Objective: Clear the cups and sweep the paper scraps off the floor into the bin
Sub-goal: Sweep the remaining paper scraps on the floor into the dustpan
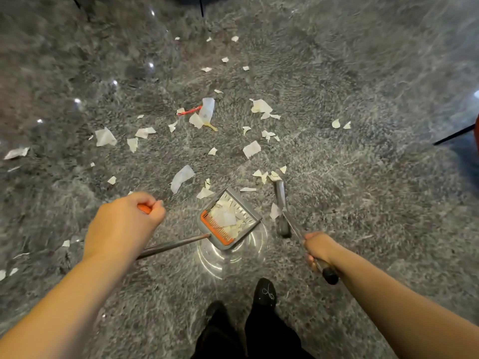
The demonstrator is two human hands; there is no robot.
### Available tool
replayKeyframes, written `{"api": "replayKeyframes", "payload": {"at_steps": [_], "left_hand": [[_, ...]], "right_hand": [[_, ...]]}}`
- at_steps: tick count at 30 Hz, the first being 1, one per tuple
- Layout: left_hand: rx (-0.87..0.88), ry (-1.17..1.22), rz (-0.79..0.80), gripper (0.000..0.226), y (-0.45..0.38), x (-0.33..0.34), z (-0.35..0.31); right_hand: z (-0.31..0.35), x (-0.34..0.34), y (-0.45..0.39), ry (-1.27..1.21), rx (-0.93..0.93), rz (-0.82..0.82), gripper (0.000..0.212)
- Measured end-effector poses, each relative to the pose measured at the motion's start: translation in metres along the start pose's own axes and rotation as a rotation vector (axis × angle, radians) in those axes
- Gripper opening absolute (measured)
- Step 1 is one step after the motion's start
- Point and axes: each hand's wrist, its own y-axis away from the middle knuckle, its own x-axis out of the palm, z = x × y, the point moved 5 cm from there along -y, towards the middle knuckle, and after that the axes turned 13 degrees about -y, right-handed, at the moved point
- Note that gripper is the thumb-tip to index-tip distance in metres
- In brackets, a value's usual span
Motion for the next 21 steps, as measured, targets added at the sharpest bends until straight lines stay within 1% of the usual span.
{"api": "replayKeyframes", "payload": {"at_steps": [2,4,6,10,13,15,17,21], "left_hand": [[-0.015,0.006,-0.016,0.023,-0.008,-0.005,0.001],[-0.017,0.012,-0.024,0.023,-0.016,-0.009,0.0],[-0.026,0.008,-0.024,0.022,-0.024,-0.013,-0.001],[-0.043,0.006,-0.018,0.023,-0.049,-0.021,-0.005],[-0.045,0.001,-0.002,0.024,-0.078,-0.028,-0.014],[-0.033,0.002,0.011,0.025,-0.098,-0.034,-0.027],[-0.005,0.004,0.019,0.025,-0.119,-0.041,-0.045],[0.067,-0.002,0.026,0.023,-0.153,-0.05,-0.085]], "right_hand": [[0.007,0.011,-0.005,-0.128,0.063,0.061,0.019],[0.016,0.018,-0.01,-0.209,0.101,0.102,0.026],[0.029,0.023,-0.014,-0.259,0.103,0.119,0.027],[0.063,0.017,-0.017,-0.32,0.059,0.102,0.023],[0.091,0.001,-0.021,-0.352,0.048,0.082,0.021],[0.11,-0.014,-0.027,-0.364,0.031,0.068,0.02],[0.128,-0.032,-0.034,-0.385,0.021,0.017,0.02],[0.156,-0.064,-0.041,-0.332,0.029,-0.044,0.014]]}}
